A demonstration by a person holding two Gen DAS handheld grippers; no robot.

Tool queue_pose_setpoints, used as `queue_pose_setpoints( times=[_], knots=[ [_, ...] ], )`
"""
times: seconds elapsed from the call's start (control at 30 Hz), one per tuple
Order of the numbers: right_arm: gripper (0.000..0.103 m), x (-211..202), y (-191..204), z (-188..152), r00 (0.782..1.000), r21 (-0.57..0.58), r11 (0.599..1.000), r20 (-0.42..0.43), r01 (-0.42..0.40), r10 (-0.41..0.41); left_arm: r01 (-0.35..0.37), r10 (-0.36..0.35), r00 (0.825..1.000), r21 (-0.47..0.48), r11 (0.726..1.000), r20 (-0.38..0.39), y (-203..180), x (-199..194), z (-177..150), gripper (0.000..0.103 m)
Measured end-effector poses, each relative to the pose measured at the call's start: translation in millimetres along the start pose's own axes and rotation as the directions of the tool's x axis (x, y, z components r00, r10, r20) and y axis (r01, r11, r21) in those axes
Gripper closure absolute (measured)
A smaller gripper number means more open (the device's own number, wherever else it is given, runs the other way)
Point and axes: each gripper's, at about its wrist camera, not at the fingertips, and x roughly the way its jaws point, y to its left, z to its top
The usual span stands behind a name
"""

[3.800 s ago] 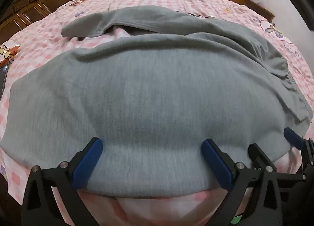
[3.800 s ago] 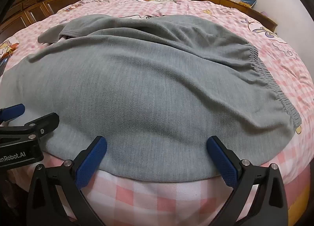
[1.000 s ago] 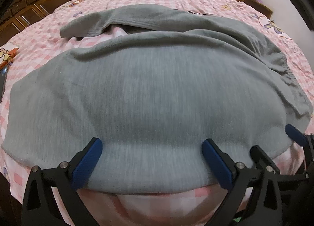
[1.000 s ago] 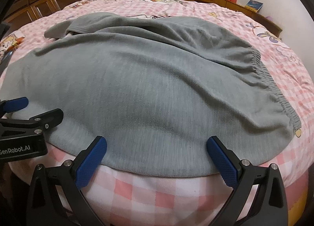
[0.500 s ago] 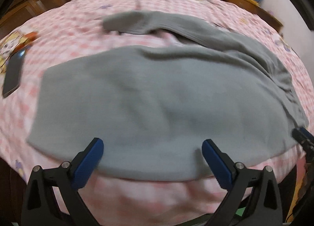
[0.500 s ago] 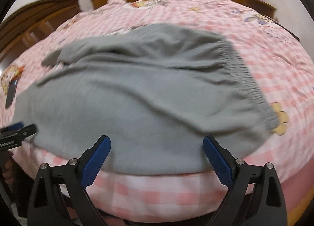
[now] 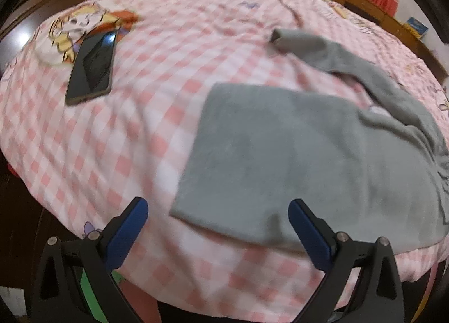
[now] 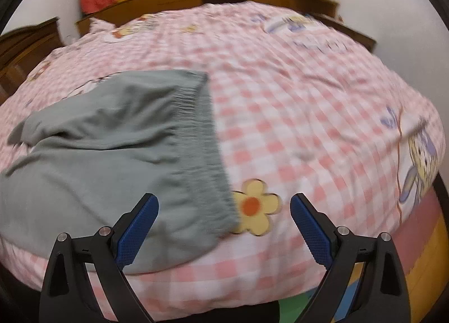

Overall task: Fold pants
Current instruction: 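Move the left gripper to the pant leg while the right gripper reaches the elastic cuff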

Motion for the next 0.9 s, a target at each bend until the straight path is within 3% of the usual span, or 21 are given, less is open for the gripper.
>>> queue_pose_setpoints(
  times=[0.1, 0.2, 0.3, 0.33, 0.4, 0.43, 0.7, 0.9],
  knots=[
    [0.008, 15, -16, -4, 0.998, 0.068, 0.997, -0.046, -0.042, 0.045, 0.001, -0.001, 0.999, -0.020, 1.000, -0.034, 5, 12, -5, 0.001],
    [0.018, 29, -21, -10, 0.988, 0.123, 0.988, -0.102, -0.099, 0.112, 0.012, -0.013, 0.999, -0.019, 1.000, -0.045, 2, 16, -10, 0.001],
    [0.025, 31, -21, -12, 0.990, 0.127, 0.987, -0.094, -0.097, 0.109, 0.004, -0.004, 0.999, 0.008, 1.000, -0.043, -6, 16, -10, 0.001],
    [0.033, 30, -20, -11, 0.990, 0.121, 0.988, -0.093, -0.094, 0.106, -0.002, 0.002, 0.999, 0.014, 1.000, -0.042, -8, 16, -11, 0.001],
    [0.062, 26, -18, -10, 0.989, 0.102, 0.990, -0.095, -0.102, 0.112, -0.003, 0.004, 0.999, 0.017, 1.000, -0.038, -11, 13, -12, 0.001],
    [0.081, 23, -18, -9, 0.984, 0.097, 0.985, -0.097, -0.143, 0.152, 0.001, 0.000, 0.999, 0.016, 1.000, -0.037, -12, 11, -13, 0.001],
    [0.084, 14, -20, -12, 0.982, 0.048, 0.991, -0.137, -0.126, 0.131, 0.087, -0.089, 0.996, 0.087, 0.992, 0.013, -43, -11, -10, 0.001],
    [0.077, 26, -11, -8, 0.979, -0.031, 0.996, -0.189, -0.082, 0.075, 0.124, -0.126, 0.992, 0.172, 0.977, 0.003, -80, -8, -8, 0.001]
  ],
)
